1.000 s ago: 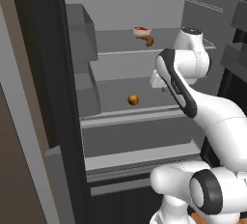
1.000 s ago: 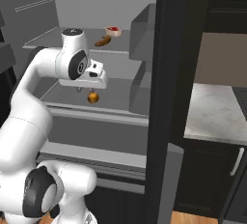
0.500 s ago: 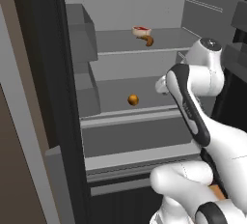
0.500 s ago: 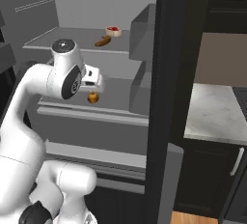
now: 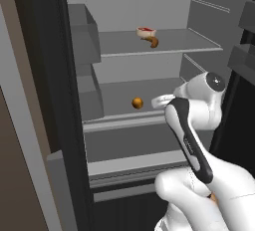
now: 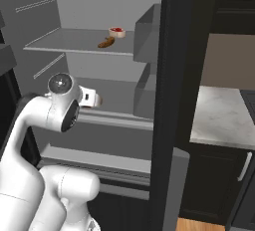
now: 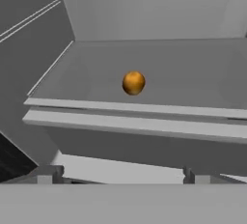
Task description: Pick up the mango and banana from the fridge and place one fruit on each plate on the dining counter.
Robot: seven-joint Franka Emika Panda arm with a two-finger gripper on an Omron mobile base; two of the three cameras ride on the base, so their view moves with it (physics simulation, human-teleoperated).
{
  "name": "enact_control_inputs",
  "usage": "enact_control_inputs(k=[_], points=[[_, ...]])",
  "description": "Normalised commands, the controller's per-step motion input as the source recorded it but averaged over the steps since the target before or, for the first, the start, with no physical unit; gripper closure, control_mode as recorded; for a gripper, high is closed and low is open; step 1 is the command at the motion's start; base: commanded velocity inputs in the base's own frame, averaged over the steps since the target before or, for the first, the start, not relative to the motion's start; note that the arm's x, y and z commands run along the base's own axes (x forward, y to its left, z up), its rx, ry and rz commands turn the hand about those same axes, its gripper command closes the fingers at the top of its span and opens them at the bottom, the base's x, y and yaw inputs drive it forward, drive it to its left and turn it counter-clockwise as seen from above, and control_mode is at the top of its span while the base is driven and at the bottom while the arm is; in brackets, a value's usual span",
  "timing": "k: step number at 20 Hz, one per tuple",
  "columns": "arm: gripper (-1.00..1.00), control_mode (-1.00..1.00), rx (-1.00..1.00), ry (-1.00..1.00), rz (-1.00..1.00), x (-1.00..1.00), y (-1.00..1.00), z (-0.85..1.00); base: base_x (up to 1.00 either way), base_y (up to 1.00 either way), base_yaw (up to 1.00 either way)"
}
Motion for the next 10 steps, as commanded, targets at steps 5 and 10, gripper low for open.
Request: enact_control_inputs(k=[5,10], points=[[-1.0,-1.0,0.0,-0.01,0.0,0.55,0.45,-0.03,0.0,0.0,0.0],[-1.0,-1.0,-0.01,0.07,0.0,0.6,0.29,-0.04,0.0,0.0,0.0]])
